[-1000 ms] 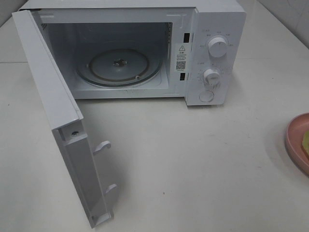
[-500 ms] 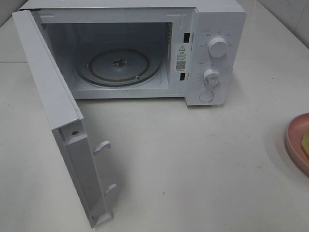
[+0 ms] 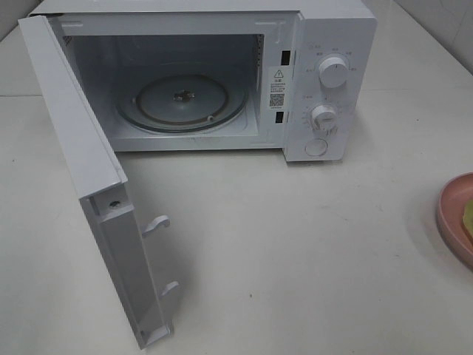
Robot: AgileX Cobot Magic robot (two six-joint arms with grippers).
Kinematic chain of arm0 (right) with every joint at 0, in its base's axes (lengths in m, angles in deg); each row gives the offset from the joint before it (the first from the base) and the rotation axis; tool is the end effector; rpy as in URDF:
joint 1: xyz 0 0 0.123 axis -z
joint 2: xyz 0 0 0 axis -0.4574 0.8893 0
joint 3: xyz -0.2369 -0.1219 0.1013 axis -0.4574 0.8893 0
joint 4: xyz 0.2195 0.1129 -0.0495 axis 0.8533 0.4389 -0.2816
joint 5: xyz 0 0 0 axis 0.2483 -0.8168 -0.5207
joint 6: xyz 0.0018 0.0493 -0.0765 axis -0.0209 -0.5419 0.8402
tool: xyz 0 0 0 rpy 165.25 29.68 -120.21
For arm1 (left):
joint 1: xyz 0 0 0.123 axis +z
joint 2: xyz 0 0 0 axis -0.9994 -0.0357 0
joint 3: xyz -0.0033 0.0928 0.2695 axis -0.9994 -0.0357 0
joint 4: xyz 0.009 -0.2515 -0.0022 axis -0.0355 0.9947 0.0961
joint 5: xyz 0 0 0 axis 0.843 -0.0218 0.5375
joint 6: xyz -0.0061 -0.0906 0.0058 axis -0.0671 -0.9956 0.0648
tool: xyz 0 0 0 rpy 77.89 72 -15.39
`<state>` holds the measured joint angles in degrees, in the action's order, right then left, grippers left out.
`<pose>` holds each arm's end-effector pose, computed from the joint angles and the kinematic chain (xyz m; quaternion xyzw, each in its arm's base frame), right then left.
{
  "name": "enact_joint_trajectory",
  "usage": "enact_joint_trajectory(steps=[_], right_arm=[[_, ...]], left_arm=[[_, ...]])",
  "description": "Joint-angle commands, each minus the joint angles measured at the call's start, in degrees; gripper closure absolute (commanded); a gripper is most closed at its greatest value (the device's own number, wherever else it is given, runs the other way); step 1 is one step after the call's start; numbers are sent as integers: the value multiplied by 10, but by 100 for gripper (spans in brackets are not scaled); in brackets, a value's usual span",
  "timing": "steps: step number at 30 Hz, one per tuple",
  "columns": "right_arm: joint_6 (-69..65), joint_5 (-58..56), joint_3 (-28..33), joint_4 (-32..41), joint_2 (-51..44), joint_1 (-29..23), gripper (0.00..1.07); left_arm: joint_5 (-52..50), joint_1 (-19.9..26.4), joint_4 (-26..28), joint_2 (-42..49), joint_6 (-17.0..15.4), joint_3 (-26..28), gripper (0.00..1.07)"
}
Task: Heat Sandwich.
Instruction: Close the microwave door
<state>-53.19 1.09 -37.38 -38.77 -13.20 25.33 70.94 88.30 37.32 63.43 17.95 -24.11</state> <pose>-0.0052 -0.0083 0.2815 0.0135 0.8431 -0.0263 0.5370 -0.0050 -0.0064 0.2782 0.0209 0.8479 -0.0251 0.5291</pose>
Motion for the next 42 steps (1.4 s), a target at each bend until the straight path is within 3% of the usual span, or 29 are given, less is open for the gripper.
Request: enact_joint_trajectory(steps=[1, 6, 11, 13, 14, 16, 17, 18, 19, 21, 22, 26, 42], right_arm=[[6, 7, 1, -2, -16, 3, 43], [6, 7, 1, -2, -16, 3, 43], [6, 7, 1, -2, -16, 3, 43], [6, 7, 1, -2, -16, 3, 43], [6, 7, 1, -2, -16, 3, 43], [6, 7, 1, -2, -16, 3, 43], [6, 7, 1, -2, -16, 3, 43], [6, 7, 1, -2, -16, 3, 43], [6, 7, 1, -2, -16, 3, 43], [6, 7, 1, -2, -16, 3, 43], [6, 7, 1, -2, -16, 3, 43], [6, 7, 1, -2, -16, 3, 43], [5, 7, 1, -3, -16, 3, 45]], left_arm=[[-12, 2, 8, 6, -5, 2, 8], [-36, 2, 7, -6, -5, 15, 14], [-69, 2, 7, -48, -2, 15, 27], [-91, 2, 8, -85, -3, 15, 41], [-91, 2, 8, -85, -3, 15, 41], [-103, 2, 8, -115, -3, 15, 52], [-121, 2, 8, -144, -3, 15, 65], [-134, 2, 8, -162, -3, 15, 71], [-134, 2, 8, -162, -3, 15, 71], [-157, 2, 10, -193, -3, 15, 81], [-179, 2, 13, -226, -5, 15, 92], [-209, 2, 15, -270, -5, 14, 107], [-654, 2, 12, -488, 2, -121, 107]])
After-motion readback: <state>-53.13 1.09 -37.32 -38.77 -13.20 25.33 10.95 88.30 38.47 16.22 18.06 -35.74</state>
